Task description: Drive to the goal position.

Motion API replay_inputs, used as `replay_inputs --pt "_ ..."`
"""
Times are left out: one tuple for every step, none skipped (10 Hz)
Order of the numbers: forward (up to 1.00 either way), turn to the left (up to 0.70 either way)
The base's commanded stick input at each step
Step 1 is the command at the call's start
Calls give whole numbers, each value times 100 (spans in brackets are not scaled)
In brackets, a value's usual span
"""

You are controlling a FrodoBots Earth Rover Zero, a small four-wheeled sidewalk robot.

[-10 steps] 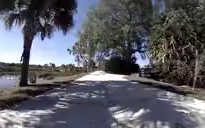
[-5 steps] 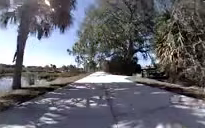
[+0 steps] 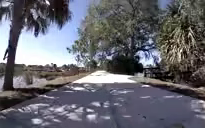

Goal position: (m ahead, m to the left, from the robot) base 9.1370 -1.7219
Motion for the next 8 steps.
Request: replay_inputs --pt "100 -40" --pt "100 -21" --pt "100 0" --pt "100 0" --pt "100 0" --pt "100 0" --pt "100 0" --pt "100 0"
